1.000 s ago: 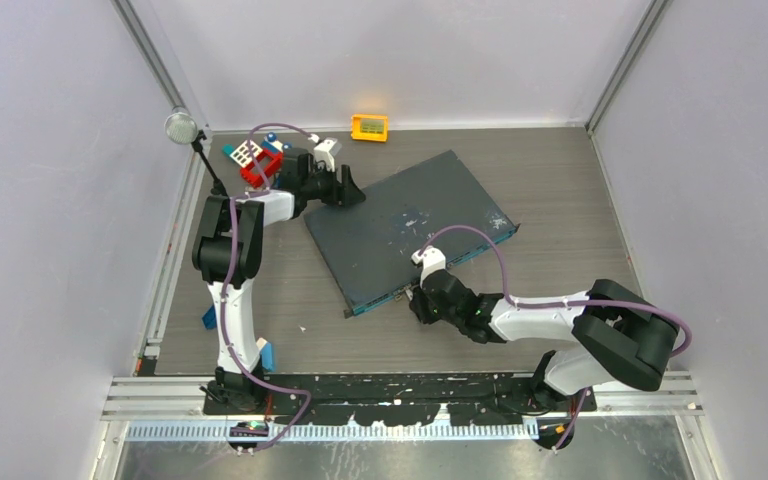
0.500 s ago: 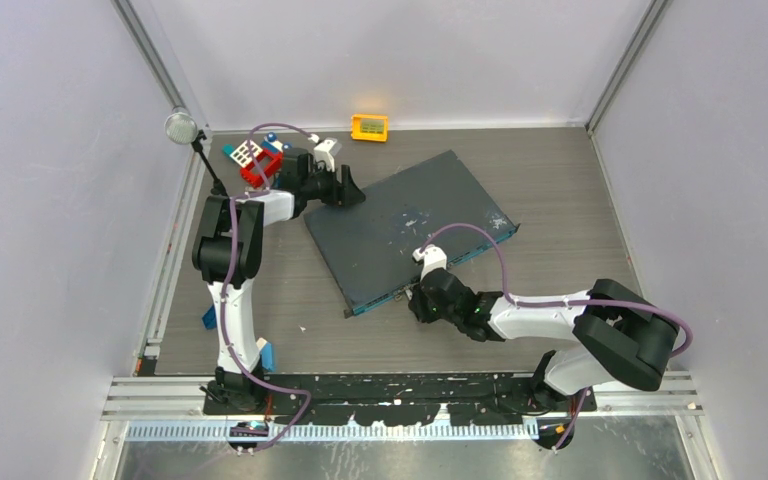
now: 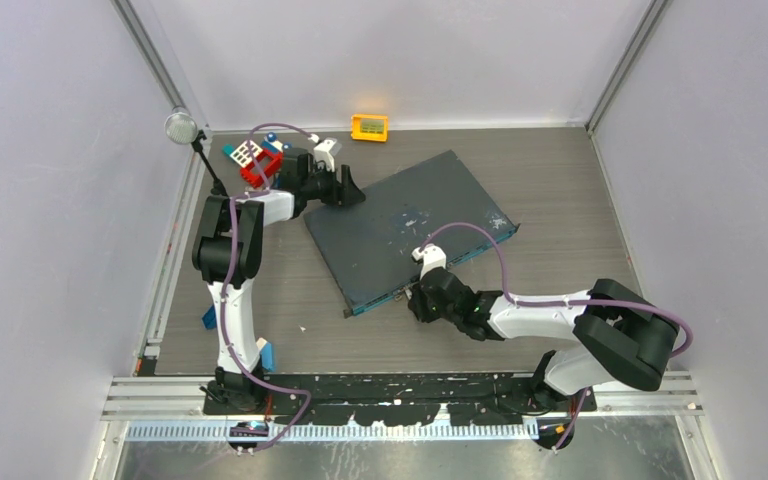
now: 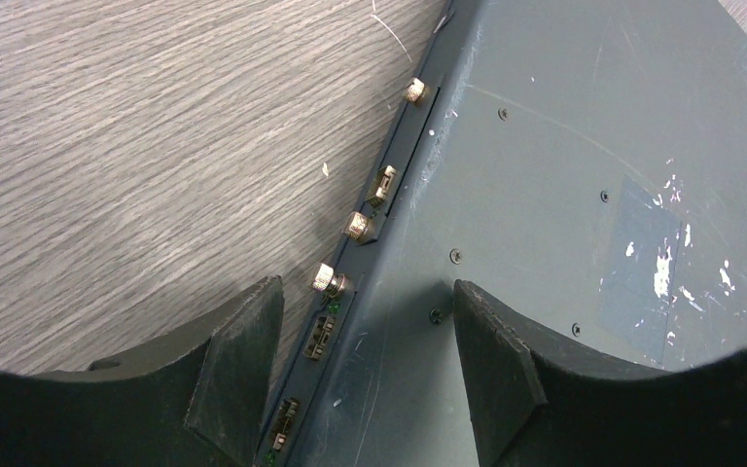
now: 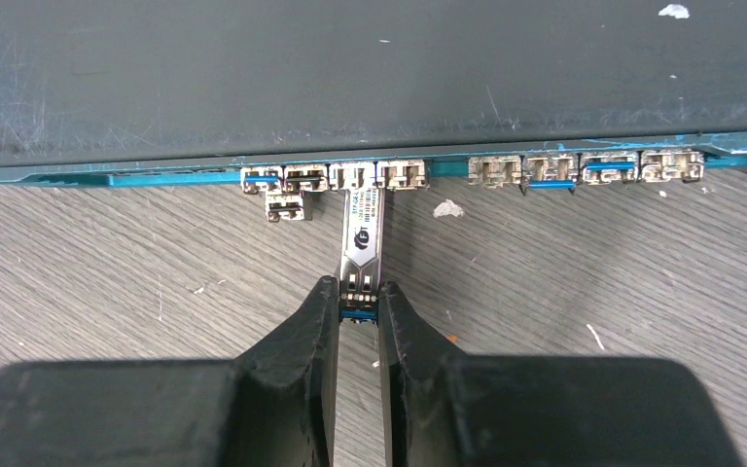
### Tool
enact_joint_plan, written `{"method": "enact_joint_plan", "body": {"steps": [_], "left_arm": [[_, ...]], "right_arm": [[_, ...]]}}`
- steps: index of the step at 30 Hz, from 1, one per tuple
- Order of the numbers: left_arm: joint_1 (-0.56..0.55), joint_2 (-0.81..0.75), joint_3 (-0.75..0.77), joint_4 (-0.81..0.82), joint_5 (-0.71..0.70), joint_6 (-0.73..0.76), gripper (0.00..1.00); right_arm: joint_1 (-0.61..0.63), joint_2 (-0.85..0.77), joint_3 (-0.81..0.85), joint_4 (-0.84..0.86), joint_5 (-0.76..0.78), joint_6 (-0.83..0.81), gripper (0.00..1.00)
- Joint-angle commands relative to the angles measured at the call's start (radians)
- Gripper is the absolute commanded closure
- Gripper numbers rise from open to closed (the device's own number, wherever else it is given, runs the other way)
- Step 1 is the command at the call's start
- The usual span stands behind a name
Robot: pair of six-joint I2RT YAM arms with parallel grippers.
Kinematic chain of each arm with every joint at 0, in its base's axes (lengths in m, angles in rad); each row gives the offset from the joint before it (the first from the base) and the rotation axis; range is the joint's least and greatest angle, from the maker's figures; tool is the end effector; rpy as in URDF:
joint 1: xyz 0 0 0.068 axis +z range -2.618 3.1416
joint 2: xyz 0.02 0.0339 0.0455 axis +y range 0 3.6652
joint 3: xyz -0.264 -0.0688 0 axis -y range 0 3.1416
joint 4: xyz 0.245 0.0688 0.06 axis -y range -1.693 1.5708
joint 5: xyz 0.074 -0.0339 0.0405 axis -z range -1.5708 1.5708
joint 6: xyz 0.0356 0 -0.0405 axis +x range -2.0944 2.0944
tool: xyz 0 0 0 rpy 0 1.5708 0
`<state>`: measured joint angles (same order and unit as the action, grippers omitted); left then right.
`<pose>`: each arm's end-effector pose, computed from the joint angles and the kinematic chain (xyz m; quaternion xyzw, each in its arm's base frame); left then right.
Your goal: Insert the plug into the switch port
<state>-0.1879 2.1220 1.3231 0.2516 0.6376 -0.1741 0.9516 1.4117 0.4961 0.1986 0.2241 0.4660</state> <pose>0.4477 -0.1067 0.1513 0.1592 0.8269 -0.3525 0.4082 0.1556 0.2047 0.1450 -0.1725 0.8891 0.1906 0.3786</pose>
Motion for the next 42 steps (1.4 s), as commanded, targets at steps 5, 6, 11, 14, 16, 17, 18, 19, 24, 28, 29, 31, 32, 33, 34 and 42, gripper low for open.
{"method": "enact_joint_plan", "body": {"steps": [5, 6, 11, 14, 16, 17, 18, 19, 24, 28, 29, 31, 32, 33, 34, 42], "left_arm": [[-0.003, -0.001, 0.014, -0.006, 0.006, 0.035, 0.35], [-0.002, -0.002, 0.015, -0.006, 0.006, 0.035, 0.35], [-0.002, -0.002, 0.014, -0.006, 0.006, 0.035, 0.35], [-0.002, -0.002, 0.013, -0.006, 0.006, 0.035, 0.35], [-0.002, -0.002, 0.014, -0.006, 0.006, 0.036, 0.35], [-0.003, -0.002, 0.014, -0.006, 0.006, 0.035, 0.35], [-0.002, -0.002, 0.013, -0.006, 0.007, 0.036, 0.35], [-0.003, -0.002, 0.014, -0.006, 0.006, 0.036, 0.35], [-0.002, -0.002, 0.014, -0.006, 0.007, 0.036, 0.35], [-0.002, -0.002, 0.013, -0.006, 0.005, 0.036, 0.35], [-0.002, -0.002, 0.013, -0.006, 0.006, 0.036, 0.35], [-0.002, -0.002, 0.013, -0.006, 0.005, 0.036, 0.35], [-0.002, -0.003, 0.013, -0.006, 0.006, 0.036, 0.35], [-0.002, -0.001, 0.014, -0.006, 0.006, 0.036, 0.35], [-0.002, -0.002, 0.013, -0.006, 0.006, 0.036, 0.35], [-0.002, -0.002, 0.013, -0.006, 0.005, 0.036, 0.35]], "right_arm": [[-0.035, -0.068, 0.021, 0.161, 0.018, -0.080, 1.00], [-0.035, -0.081, 0.009, 0.144, 0.003, -0.081, 0.99], [-0.020, -0.131, -0.035, 0.092, -0.041, -0.074, 0.99], [-0.010, -0.148, -0.047, 0.060, -0.040, -0.064, 0.99], [-0.004, -0.152, -0.053, 0.041, -0.037, -0.055, 0.99], [-0.003, -0.152, -0.056, 0.032, -0.036, -0.051, 0.99], [-0.001, -0.151, -0.058, 0.024, -0.036, -0.047, 0.99], [0.002, -0.147, -0.060, 0.017, -0.035, -0.043, 0.99], [0.025, -0.126, -0.081, 0.016, -0.023, -0.020, 1.00], [0.055, -0.090, -0.097, 0.032, 0.026, -0.017, 1.00], [0.062, -0.075, -0.094, 0.024, 0.033, -0.019, 0.99], [0.077, -0.053, -0.074, -0.007, 0.044, -0.020, 1.00], [0.082, -0.045, -0.060, -0.028, 0.045, -0.019, 1.00], [0.083, -0.038, -0.037, -0.055, 0.042, -0.021, 0.99], [0.083, -0.034, -0.016, -0.096, 0.040, -0.025, 0.99], [0.081, 0.015, 0.146, -0.368, -0.042, -0.054, 1.00]]}}
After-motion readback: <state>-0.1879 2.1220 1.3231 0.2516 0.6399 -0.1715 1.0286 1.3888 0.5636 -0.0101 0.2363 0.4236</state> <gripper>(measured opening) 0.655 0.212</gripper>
